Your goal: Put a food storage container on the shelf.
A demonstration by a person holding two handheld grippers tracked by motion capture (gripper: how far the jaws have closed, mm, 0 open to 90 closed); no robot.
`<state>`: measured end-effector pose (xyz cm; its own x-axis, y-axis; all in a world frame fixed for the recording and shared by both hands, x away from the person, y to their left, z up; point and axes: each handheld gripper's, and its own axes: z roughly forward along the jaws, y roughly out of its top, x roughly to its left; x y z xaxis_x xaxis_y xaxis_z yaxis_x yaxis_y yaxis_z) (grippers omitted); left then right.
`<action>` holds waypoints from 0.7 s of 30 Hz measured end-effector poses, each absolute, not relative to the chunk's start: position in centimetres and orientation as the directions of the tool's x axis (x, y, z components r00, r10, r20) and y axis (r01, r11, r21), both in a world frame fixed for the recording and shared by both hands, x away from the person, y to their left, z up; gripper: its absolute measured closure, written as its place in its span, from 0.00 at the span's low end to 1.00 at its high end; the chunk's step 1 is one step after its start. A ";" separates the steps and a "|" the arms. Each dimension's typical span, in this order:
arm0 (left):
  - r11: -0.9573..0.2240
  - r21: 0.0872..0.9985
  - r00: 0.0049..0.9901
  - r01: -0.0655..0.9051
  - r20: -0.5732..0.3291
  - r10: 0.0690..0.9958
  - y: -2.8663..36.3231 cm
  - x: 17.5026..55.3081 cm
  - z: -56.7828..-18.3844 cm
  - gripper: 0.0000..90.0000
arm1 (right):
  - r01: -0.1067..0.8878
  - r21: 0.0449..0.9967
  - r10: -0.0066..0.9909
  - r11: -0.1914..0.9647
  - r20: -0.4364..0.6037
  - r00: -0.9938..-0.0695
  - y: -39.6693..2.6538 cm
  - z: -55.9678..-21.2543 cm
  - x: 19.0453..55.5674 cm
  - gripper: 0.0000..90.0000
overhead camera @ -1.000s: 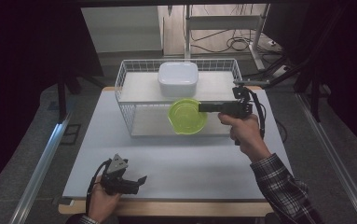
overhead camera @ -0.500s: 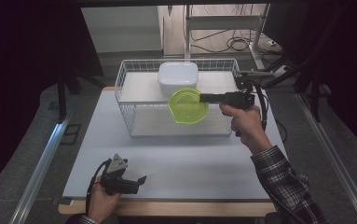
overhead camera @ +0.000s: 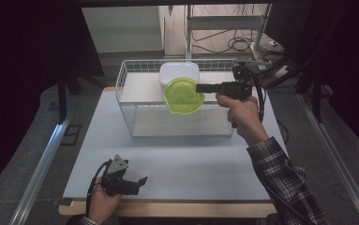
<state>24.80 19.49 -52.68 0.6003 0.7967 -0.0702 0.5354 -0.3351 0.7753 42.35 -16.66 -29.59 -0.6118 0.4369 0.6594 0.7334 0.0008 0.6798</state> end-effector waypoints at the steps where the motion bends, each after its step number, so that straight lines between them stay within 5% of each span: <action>1: -0.335 0.775 0.600 0.536 -0.071 0.797 19.5 24.8 -52.7 0.02 | 0.735 0.678 0.434 -0.004 0.663 -0.610 -16.5 -29.5 42.5 0.91; 21: -0.332 0.774 0.603 0.539 -0.080 0.793 19.5 24.8 -52.7 0.02 | 0.719 0.690 0.486 -0.081 0.657 -0.576 -14.8 -26.5 44.9 0.91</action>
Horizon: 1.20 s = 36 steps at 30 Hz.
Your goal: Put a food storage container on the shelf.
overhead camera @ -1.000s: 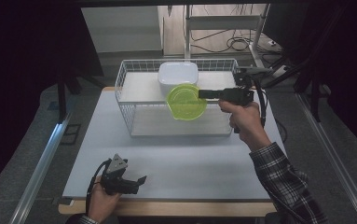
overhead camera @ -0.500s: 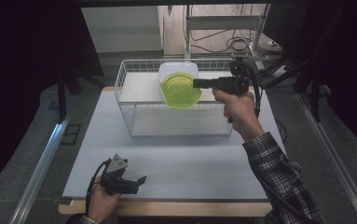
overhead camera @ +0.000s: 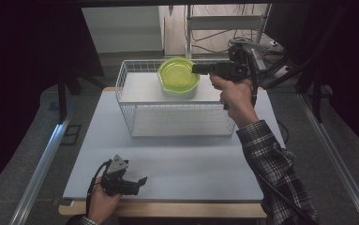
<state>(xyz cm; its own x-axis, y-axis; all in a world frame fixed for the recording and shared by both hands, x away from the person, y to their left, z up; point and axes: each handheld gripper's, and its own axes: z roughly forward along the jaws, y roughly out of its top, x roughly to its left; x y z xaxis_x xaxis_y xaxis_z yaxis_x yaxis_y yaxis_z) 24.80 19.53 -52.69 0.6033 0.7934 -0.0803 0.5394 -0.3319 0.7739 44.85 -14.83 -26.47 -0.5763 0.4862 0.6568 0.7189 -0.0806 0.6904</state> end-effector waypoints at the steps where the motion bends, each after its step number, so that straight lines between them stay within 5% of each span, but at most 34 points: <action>1: -0.332 0.774 0.604 0.540 -0.081 0.793 19.5 24.8 -52.7 0.02 | 0.716 0.693 0.488 -0.088 0.656 -0.575 -14.7 -26.3 45.0 0.91; 28: -0.334 0.767 0.608 0.548 -0.091 0.789 19.6 24.8 -52.8 0.03 | 0.697 0.686 0.639 -0.210 0.635 -0.433 -12.6 -25.6 48.4 0.90; 36: -0.341 0.762 0.610 0.551 -0.088 0.788 19.5 24.9 -52.9 0.03 | 0.705 0.682 0.684 -0.196 0.610 -0.400 -12.3 -25.4 48.6 0.82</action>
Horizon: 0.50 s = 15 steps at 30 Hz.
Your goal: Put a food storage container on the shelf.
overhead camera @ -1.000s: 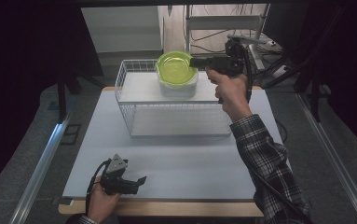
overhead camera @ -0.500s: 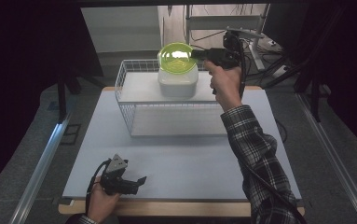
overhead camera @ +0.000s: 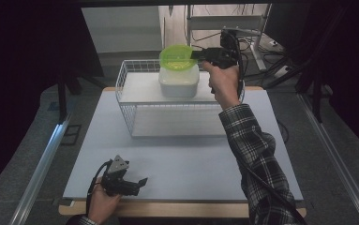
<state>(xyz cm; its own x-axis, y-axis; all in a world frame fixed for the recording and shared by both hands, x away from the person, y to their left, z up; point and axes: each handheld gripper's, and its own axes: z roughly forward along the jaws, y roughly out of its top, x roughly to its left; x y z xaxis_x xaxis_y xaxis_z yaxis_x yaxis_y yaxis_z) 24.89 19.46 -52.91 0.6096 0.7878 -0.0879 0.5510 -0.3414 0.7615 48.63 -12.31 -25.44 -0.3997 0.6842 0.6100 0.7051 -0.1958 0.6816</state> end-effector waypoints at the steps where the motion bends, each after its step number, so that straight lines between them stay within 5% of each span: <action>1: -0.342 0.760 0.610 0.553 -0.089 0.788 19.4 24.9 -52.9 0.03 | 0.704 0.683 0.687 -0.194 0.607 -0.400 -12.3 -25.5 48.7 0.81; 10: -0.346 0.758 0.611 0.554 -0.088 0.786 19.4 24.9 -53.0 0.03 | 0.697 0.696 0.709 -0.175 0.580 -0.401 -12.3 -25.6 49.0 0.70; 15: -0.345 0.758 0.611 0.553 -0.088 0.787 19.4 24.9 -52.9 0.03 | 0.680 0.714 0.703 -0.166 0.570 -0.426 -12.1 -25.7 49.1 0.54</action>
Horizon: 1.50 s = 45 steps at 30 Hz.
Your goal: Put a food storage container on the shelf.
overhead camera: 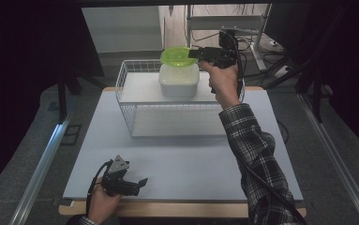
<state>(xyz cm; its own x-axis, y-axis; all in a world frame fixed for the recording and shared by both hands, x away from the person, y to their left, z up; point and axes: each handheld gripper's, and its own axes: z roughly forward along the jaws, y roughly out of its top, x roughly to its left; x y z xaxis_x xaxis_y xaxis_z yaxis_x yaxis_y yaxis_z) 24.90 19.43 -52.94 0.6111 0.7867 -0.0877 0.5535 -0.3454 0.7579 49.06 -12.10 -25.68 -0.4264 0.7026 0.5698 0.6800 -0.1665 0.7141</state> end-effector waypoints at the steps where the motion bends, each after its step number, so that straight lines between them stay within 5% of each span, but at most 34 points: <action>1: -0.345 0.758 0.611 0.553 -0.087 0.787 19.4 24.9 -52.9 0.03 | 0.678 0.717 0.699 -0.164 0.569 -0.433 -12.1 -25.6 49.0 0.50; 15: -0.346 0.756 0.611 0.556 -0.089 0.787 19.4 24.9 -53.0 0.03 | 0.625 0.778 0.670 -0.062 0.497 -0.552 -12.3 -25.8 48.5 0.18; 45: -0.330 0.762 0.612 0.557 -0.108 0.784 19.6 24.9 -53.0 0.02 | 0.530 0.844 0.622 0.081 0.373 -0.688 -15.1 -29.2 44.9 0.08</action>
<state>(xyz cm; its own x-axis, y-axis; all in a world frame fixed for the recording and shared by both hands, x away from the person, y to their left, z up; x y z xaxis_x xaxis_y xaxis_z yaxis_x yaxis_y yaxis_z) 24.95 19.58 -52.96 0.6115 0.7838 -0.1080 0.5572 -0.3298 0.7621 44.85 -15.09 -29.23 -0.6884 0.6223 0.3727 0.5302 0.0810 0.8440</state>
